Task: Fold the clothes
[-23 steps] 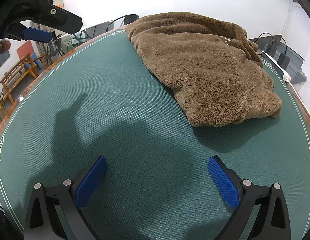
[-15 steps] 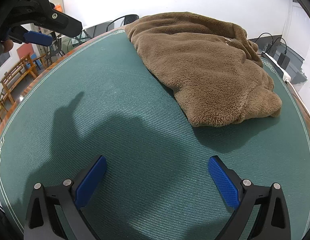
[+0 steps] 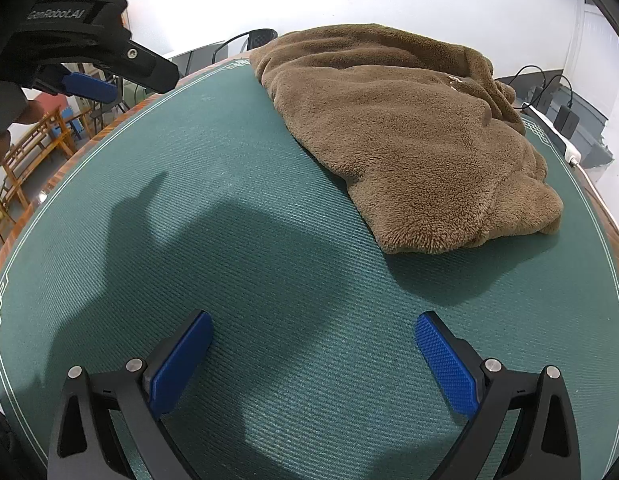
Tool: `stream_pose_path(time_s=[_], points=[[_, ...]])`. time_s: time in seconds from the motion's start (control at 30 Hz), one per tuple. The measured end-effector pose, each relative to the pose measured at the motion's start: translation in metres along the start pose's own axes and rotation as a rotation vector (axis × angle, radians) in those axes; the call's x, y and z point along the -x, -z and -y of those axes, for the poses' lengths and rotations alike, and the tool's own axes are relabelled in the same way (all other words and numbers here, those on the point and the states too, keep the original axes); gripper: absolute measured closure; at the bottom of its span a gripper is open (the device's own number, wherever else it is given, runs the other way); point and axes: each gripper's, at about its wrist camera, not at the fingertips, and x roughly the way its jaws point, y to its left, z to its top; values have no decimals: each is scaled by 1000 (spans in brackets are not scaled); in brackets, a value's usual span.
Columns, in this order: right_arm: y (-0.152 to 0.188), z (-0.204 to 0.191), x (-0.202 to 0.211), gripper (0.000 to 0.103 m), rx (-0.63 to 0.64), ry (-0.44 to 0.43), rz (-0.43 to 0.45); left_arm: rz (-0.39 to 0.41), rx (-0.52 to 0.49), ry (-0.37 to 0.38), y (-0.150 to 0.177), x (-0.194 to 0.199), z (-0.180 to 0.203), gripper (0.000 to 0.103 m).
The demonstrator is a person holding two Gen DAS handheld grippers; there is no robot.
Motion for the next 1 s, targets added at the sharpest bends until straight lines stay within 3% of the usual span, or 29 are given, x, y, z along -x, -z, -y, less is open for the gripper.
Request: stream_pose_path(time_s=[1.0], points=[[-6,-5,-6,0,-28,16,-5,5,-42,-27,-6,-5,7,0]])
